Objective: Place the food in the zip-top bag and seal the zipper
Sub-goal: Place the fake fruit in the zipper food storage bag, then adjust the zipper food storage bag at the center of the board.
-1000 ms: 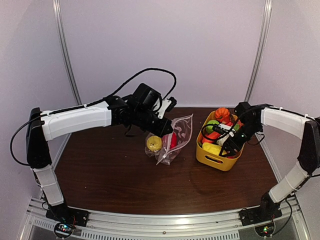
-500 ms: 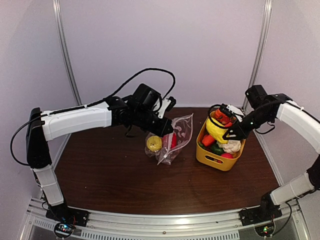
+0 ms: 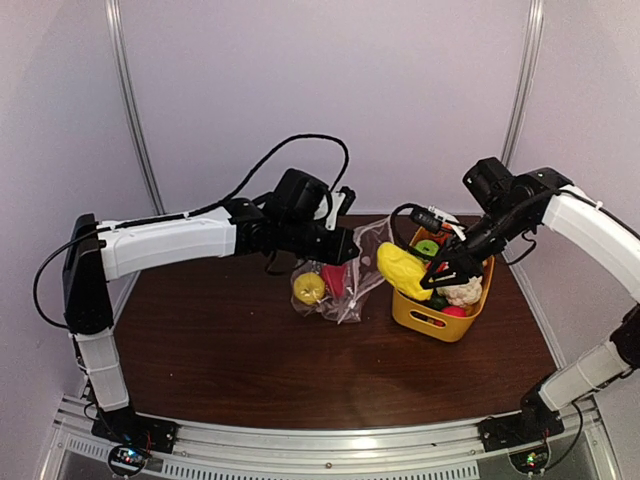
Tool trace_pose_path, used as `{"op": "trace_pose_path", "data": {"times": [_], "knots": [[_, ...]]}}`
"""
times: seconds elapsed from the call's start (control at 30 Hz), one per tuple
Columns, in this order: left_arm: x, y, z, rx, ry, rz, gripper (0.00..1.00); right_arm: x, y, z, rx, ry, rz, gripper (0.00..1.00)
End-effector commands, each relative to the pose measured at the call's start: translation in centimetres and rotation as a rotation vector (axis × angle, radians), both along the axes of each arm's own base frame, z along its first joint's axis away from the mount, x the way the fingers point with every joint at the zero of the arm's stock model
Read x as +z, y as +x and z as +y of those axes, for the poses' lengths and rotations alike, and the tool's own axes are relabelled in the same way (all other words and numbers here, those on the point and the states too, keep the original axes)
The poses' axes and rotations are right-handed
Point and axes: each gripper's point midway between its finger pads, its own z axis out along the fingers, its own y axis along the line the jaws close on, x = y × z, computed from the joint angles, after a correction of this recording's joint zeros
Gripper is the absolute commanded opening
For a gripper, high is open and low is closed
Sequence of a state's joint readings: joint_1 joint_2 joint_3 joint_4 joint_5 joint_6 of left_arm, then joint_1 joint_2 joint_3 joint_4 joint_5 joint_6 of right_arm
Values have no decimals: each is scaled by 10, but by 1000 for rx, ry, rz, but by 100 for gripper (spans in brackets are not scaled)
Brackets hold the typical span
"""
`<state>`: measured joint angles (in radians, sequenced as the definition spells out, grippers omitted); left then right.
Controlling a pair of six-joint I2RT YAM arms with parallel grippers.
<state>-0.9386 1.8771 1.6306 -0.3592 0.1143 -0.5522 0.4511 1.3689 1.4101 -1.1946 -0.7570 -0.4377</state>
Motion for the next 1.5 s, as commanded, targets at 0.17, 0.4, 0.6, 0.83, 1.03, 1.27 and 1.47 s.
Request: {"op": "trace_pose_path", "data": {"times": [0.17,0.4,0.6,0.83,1.03,1.27,1.47], "knots": [[24,3,-20,22,-125,4,0,-17,41,26,-147,-39,184,31],[39,-11,-27,-10,-143,-19,0,-26,62,26,-247,-72,225,29],[38,-19,-29,-20,-136,-19,0,-23,78,14,-328,-48,232,30],[40,-32,-45,-86,-142,-34,0,-24,86,26,-311,-23,274,61],[43,-18,-32,-11,-80,-76,0,10,74,19,-266,18,212,73],[98,18,36,125,33,-231,0,68,73,-39,-326,109,16,72],[148,24,88,159,160,-413,0,32,108,-104,-526,-107,-216,71]]}}
